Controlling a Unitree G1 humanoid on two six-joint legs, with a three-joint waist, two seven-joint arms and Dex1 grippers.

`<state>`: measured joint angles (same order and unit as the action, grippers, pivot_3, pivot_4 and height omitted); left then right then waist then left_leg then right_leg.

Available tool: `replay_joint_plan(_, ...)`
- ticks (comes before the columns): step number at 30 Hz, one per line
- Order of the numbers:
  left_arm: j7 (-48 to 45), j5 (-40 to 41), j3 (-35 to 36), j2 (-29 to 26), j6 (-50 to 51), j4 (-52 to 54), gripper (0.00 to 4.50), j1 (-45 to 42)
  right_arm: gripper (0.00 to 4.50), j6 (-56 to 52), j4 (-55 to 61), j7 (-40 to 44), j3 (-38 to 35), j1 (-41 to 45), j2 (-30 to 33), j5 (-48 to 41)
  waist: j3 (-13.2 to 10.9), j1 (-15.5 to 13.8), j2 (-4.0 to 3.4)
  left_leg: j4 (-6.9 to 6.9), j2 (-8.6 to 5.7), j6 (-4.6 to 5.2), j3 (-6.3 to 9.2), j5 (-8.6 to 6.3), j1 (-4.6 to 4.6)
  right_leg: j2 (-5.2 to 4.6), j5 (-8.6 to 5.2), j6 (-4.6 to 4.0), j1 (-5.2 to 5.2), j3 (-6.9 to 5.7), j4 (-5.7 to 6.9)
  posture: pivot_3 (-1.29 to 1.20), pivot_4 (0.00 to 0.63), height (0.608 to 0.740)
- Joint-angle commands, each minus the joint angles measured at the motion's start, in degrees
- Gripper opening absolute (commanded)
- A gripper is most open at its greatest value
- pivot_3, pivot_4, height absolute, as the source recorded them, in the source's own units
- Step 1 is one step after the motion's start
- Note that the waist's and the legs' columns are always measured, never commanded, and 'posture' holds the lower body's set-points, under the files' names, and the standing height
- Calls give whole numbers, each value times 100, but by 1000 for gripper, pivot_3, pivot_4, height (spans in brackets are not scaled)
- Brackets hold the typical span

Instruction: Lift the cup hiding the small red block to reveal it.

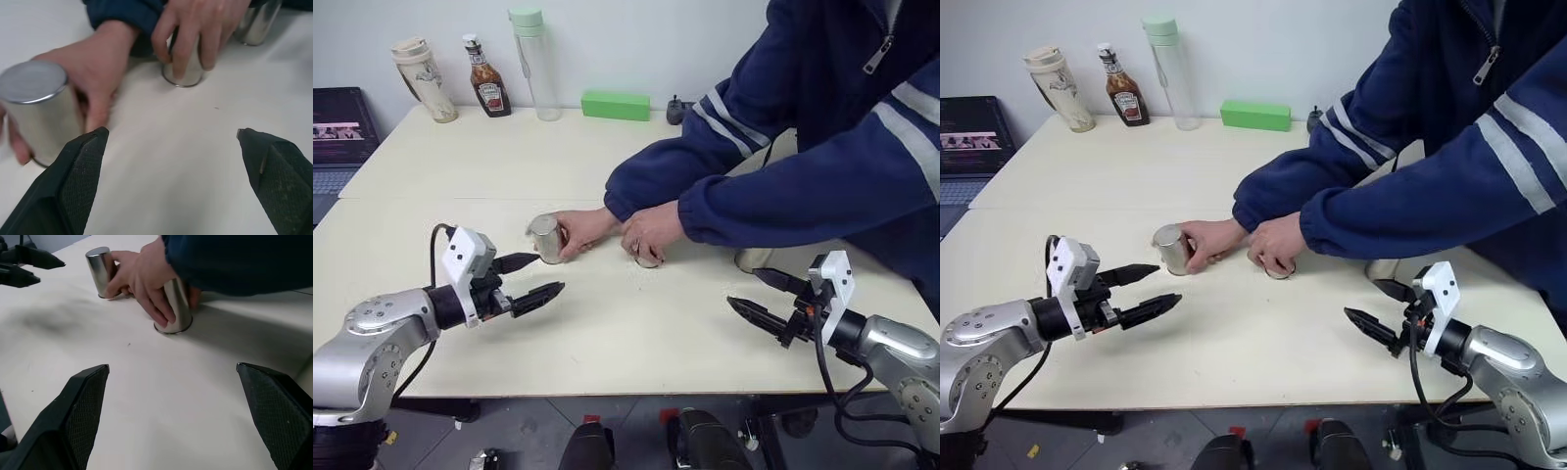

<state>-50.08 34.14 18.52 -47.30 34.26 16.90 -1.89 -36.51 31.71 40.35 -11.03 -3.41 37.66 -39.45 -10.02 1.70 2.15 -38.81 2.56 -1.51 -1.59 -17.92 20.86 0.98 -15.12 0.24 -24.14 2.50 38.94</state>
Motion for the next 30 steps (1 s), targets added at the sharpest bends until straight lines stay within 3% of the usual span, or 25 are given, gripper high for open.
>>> replay_joint_plan(1, 408, -247, 464, 176, -354, -36, 4500, 211, 4427, 73, 385, 253, 173, 112, 67, -170, 0, 3, 0, 0, 0, 0, 0, 0, 0, 0, 0, 0, 0, 0, 0, 0, 150, 740)
replay_joint_plan(6, 1134, -517, 592, 754, -647, 59, 4500, 425, 4427, 153, 648, 503, 682, 554, -61, -276, 1, 7, 1, -1, 2, 0, 0, 0, -2, -1, 1, 1, 0, 1, 2, 0, 150, 740)
replay_joint_plan(13, 2104, -880, 180, 1688, -910, 160, 4500, 81, 4427, 478, 276, 729, 1036, 1151, -122, 39, 12, -36, 20, -12, -7, 0, 4, 0, 0, -7, 12, 17, 9, -1, 0, 0, 150, 740)
replay_joint_plan(21, 2494, -1396, -338, 2257, -1530, -596, 4500, -496, 4427, 514, 282, 691, 1056, 1164, -119, 104, 13, -24, 22, -12, -9, 0, 2, 0, 1, -7, 29, -12, 8, 1, 1, 0, 150, 740)
replay_joint_plan(30, 2599, -1844, -615, 2595, -2485, -2171, 4500, -1427, 4427, 468, 465, 493, 918, 1007, -82, 80, 14, -15, 23, -12, -8, 0, 2, 1, 3, -3, 30, -12, 7, 0, 0, 0, 150, 740)
